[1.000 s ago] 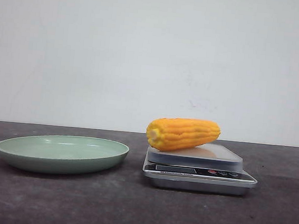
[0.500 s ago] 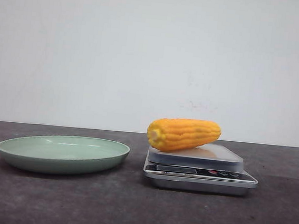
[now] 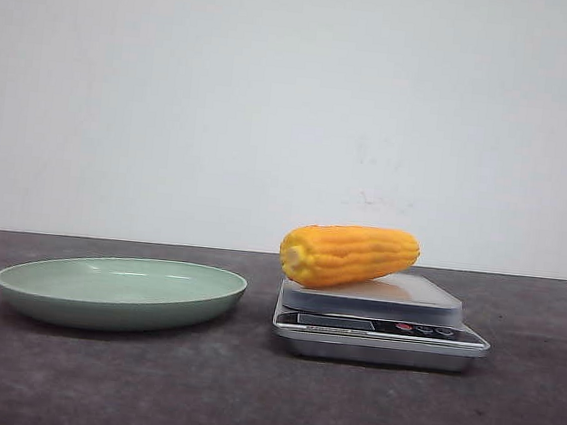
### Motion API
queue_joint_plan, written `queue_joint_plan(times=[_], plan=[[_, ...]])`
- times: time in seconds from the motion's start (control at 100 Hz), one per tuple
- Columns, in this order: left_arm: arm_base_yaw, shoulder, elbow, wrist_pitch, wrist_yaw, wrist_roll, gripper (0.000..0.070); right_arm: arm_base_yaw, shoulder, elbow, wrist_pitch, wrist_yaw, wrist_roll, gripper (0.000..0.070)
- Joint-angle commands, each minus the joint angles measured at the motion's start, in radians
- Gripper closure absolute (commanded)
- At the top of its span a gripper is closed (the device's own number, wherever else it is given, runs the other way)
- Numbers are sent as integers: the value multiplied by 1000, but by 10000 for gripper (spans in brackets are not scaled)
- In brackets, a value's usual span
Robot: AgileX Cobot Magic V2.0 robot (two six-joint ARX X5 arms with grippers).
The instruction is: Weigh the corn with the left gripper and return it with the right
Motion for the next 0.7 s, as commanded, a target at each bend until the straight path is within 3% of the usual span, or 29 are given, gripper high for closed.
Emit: queue_joint_plan(times=[0.0, 0.21, 0.52, 0.69], plan=[[34, -14, -85, -49, 54, -30, 271, 14, 38, 18, 13, 5, -3, 32], [90, -41, -325, -49, 180, -51, 269, 77, 190, 27, 63, 33, 44, 0], [90, -41, -539, -47, 190, -96, 269, 235, 539, 231, 7, 157, 78, 0], [90, -41, -552, -46, 190, -98, 269, 274, 723, 387, -90, 160, 119, 0]])
